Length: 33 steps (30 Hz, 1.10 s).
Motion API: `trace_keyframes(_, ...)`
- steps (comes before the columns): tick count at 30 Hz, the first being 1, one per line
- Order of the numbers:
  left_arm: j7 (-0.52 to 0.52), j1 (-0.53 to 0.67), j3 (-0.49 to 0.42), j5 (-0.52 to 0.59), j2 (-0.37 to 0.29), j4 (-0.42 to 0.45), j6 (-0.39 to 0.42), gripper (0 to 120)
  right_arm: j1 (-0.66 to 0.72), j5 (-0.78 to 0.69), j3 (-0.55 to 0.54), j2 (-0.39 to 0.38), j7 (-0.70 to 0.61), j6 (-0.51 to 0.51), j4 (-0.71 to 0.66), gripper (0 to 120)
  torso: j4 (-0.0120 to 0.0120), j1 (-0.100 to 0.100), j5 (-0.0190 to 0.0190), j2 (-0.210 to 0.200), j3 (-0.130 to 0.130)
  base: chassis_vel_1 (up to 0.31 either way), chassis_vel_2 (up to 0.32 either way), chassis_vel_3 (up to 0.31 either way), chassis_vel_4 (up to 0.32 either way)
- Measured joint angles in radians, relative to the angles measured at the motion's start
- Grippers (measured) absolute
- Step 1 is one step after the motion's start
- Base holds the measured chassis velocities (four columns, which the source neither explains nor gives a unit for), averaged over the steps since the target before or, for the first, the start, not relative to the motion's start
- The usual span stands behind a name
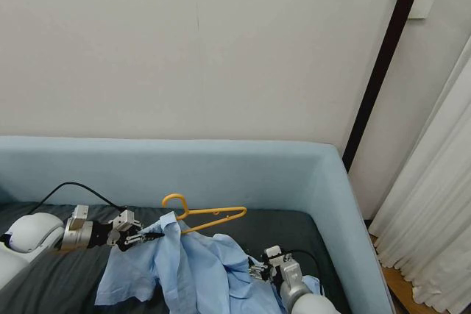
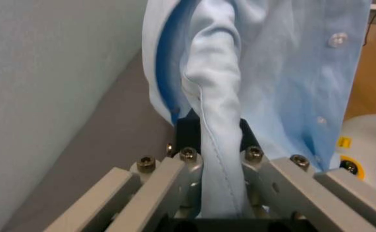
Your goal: Pick up the clothes from the sofa and hang them on the clothes hanger.
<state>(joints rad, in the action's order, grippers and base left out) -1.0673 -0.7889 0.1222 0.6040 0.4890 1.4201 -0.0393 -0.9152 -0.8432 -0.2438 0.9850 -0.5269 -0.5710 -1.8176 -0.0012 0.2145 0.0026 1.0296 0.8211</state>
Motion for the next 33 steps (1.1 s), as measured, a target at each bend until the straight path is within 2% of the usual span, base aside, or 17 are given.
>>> trace_keyframes(2, -0.001, 0.0, 0.003, -0.001, -0.002, -0.007, -0.005, 2, 0.004, -0.021, 0.013, -0.005, 0.015, -0.029, 0.004, 100, 0.0, 0.0, 0.0001, 0.0, 0.0, 0.0, 0.0, 0.0, 0.0)
trace_keyframes(6, -0.004, -0.003, 0.015, -0.002, -0.007, -0.027, -0.025, 2, 0.013, -0.037, 0.051, -0.047, 0.122, -0.161, -0.005, 100, -0.0003, 0.0, 0.0, 0.0, 0.0, 0.0, 0.0, 0.0, 0.0)
trace_keyframes(12, -0.019, -0.007, 0.022, -0.005, -0.01, -0.031, -0.037, 2, 0.047, -0.024, 0.066, -0.038, 0.149, -0.178, 0.044, 100, -0.0004, 0.0, 0.0001, 0.0, 0.0, 0.0, 0.0, 0.0, 0.0)
trace_keyframes(17, -0.031, -0.011, 0.022, -0.028, -0.008, -0.041, -0.047, 2, 0.093, -0.025, 0.054, 0.022, 0.093, -0.144, 0.12, 100, -0.0001, 0.0, -0.0001, 0.0, 0.0, 0.0, 0.0, 0.0, 0.0)
trace_keyframes(23, -0.041, -0.006, 0.018, -0.06, -0.006, -0.063, -0.058, 2, 0.162, -0.083, 0.046, 0.115, 0.038, -0.153, 0.23, 100, 0.0, 0.0, -0.0003, 0.0, 0.0, 0.0, 0.0, 0.0, 0.0)
trace_keyframes(29, -0.042, -0.005, 0.018, -0.07, 0.0, -0.085, -0.066, 2, 0.204, 0.022, 0.001, 0.168, 0.067, -0.074, 0.341, 100, -0.0003, 0.0, -0.0001, 0.0, 0.0, 0.0, 0.0, 0.0, 0.0)
trace_keyframes(33, -0.05, -0.003, 0.017, -0.081, 0.008, -0.113, -0.07, 2, 0.233, 0.155, -0.048, 0.213, 0.122, 0.014, 0.465, 100, -0.0001, 0.0, -0.0002, 0.0, 0.0, 0.0, 0.0, 0.0, 0.0)
